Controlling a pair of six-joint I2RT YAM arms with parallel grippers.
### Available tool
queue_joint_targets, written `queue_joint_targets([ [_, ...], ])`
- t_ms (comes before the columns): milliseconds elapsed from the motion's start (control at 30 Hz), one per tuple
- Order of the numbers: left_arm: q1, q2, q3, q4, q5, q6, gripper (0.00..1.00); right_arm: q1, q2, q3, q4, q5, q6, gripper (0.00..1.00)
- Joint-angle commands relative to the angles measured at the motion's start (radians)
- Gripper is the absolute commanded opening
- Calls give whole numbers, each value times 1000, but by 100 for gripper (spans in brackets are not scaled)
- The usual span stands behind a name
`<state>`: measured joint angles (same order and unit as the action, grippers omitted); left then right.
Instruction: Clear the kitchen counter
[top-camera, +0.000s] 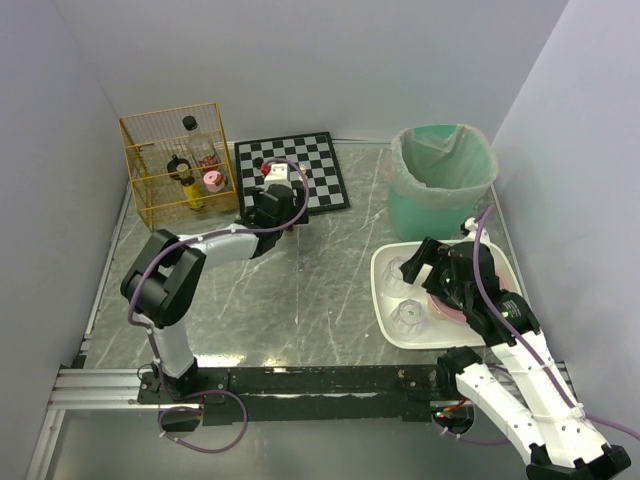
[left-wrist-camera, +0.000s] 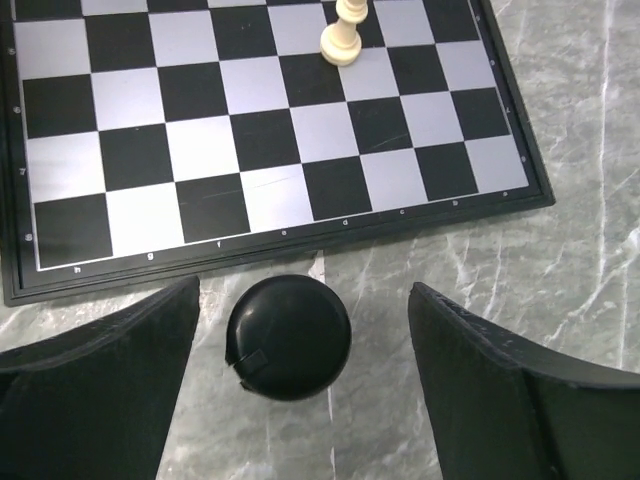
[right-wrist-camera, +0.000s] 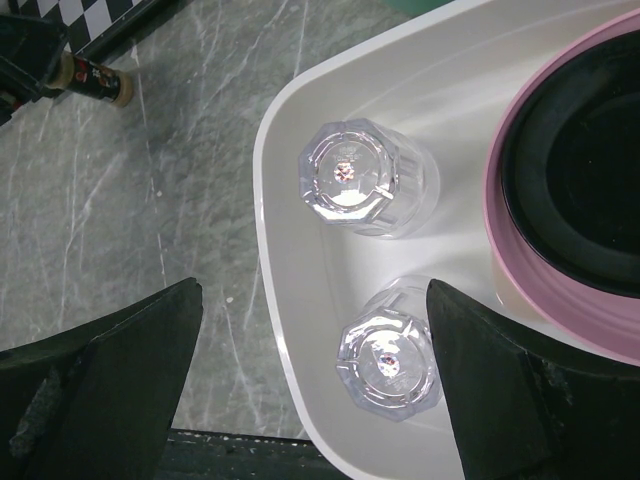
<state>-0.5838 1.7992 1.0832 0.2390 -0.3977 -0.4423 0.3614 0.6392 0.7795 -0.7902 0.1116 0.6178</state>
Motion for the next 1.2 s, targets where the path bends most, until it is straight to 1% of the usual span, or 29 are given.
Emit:
queue_joint_targets([
  [0, -2, 34, 33, 46, 16, 16, 82, -7, 2, 17, 9, 11, 7, 100],
  [267, -4, 34, 23, 8, 10, -6, 66, -7, -4, 6, 5, 17, 7, 100],
  [333, -4, 35, 17, 11, 14, -3, 65, -7, 0, 7, 6, 14, 7, 100],
  [400, -2, 38, 20, 14, 17, 2, 61, -7, 0, 7, 8, 13, 5, 100],
  [467, -2, 46, 24, 13, 17, 4, 54, -7, -1, 10, 5, 14, 3, 100],
  [533, -4, 52, 35, 5, 14, 4, 43, -6, -4, 10, 0, 17, 2, 100],
  [567, -4, 57, 43, -1, 10, 5, 34, -9, -6, 10, -1, 19, 2, 100],
  [600, -2, 57, 50, -13, 2, 4, 23, -9, -9, 9, -3, 20, 2, 100],
  [667, -2, 51, 70, -52, -24, -2, 3, -7, -13, 7, -4, 22, 0, 100],
  [700, -2, 29, 83, -87, -38, -9, 1, -7, -15, 6, -6, 23, 0, 100],
  [767, -1, -27, 99, -156, -58, -10, 1, -7, -16, 4, -9, 26, -3, 100],
  [867, 18, -210, 107, -237, -46, 7, 0, -7, -15, -2, -3, 28, -10, 100],
  [900, 51, -269, 104, -288, 4, 2, 1, -7, -12, -3, -1, 28, -13, 100],
  [967, 160, -372, 60, -294, 165, -15, 1, -7, -1, -8, 8, 22, -15, 100],
  [1000, 229, -424, 35, -305, 204, -33, 1, -7, 2, -13, 17, 13, -16, 100],
  [1067, 342, -509, 5, -364, 212, -55, 1, -7, 11, -19, 29, -12, -20, 100],
  [1167, 452, -619, -23, -441, 110, -36, 1, -9, 17, -29, 46, -26, -18, 100],
])
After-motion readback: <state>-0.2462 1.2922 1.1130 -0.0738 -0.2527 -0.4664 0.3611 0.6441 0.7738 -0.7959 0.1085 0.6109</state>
